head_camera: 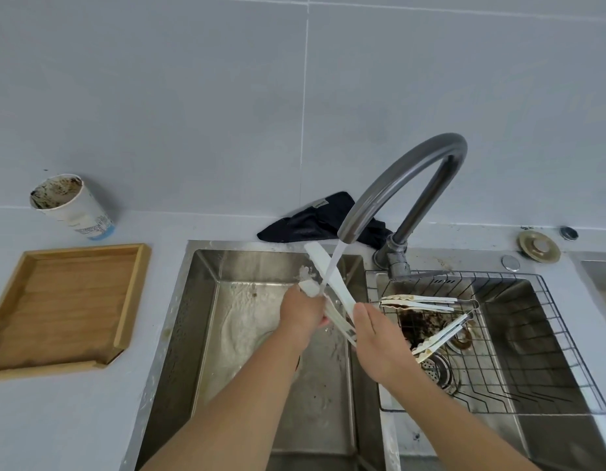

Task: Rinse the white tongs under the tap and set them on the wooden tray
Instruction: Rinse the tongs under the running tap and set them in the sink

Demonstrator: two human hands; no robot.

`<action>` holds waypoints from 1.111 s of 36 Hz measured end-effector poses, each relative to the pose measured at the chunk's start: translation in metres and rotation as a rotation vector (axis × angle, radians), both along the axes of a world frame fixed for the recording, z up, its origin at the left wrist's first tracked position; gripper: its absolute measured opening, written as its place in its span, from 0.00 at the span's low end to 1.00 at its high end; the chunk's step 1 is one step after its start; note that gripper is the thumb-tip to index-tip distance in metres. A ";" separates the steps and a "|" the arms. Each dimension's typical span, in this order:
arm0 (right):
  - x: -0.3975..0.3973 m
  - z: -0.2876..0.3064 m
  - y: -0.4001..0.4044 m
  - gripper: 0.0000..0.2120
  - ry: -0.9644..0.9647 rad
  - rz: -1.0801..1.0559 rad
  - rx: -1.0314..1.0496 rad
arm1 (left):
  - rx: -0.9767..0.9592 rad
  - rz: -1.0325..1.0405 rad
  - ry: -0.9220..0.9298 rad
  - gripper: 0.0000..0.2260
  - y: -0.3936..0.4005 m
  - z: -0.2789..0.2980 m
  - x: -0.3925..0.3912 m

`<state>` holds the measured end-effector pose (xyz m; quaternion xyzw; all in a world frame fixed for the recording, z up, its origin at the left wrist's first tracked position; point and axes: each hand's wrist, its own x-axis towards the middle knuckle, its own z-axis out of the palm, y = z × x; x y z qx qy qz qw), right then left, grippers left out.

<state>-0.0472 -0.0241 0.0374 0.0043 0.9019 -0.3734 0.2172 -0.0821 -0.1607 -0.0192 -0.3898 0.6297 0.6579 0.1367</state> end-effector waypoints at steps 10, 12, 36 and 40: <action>0.011 0.001 0.018 0.23 -0.109 -0.135 -0.193 | -0.164 0.022 -0.010 0.09 -0.016 -0.002 -0.005; 0.010 0.003 0.023 0.21 -0.119 -0.156 -0.221 | -0.100 0.053 0.015 0.09 -0.012 0.001 -0.004; 0.004 0.001 0.016 0.22 0.143 0.051 0.026 | 0.298 0.260 0.220 0.09 -0.025 0.018 0.008; 0.000 -0.005 0.012 0.17 0.145 0.084 0.025 | 0.355 0.307 0.217 0.08 -0.032 0.019 0.008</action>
